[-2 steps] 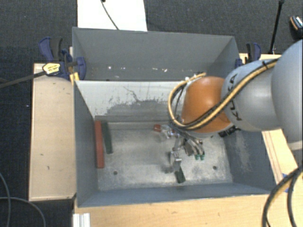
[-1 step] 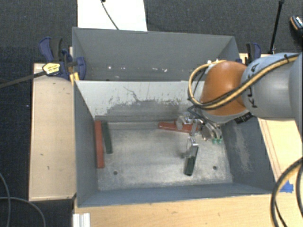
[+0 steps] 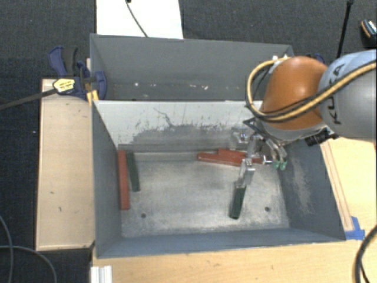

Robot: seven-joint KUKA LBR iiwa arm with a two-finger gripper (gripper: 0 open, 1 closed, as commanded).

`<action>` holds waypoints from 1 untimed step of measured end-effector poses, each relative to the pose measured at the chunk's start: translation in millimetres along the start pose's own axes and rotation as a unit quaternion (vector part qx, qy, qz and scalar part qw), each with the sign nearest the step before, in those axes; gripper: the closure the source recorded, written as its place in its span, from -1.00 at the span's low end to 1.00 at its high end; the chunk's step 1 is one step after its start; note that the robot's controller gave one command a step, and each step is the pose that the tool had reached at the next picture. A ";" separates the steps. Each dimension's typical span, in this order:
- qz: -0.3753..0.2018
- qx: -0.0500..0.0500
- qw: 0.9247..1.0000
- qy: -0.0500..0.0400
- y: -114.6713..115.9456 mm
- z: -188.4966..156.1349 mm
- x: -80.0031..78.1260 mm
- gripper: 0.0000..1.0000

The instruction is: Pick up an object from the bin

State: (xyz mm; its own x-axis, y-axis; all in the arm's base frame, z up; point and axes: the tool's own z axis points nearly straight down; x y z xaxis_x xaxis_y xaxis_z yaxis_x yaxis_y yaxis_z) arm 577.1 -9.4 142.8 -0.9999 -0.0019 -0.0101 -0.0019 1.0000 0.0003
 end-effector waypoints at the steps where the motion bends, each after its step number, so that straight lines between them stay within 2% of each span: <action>1: -0.188 -0.001 0.982 0.003 -34.5 71.3 85.6 -1.00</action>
Offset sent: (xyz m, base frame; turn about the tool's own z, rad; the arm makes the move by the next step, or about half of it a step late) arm -0.0860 -0.0343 -0.0728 -0.3805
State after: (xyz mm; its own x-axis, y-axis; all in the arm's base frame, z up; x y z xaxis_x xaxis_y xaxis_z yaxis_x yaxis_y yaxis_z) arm 492.3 -44.1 70.7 -0.9286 -0.3710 -0.0048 -0.3710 0.9286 -0.0015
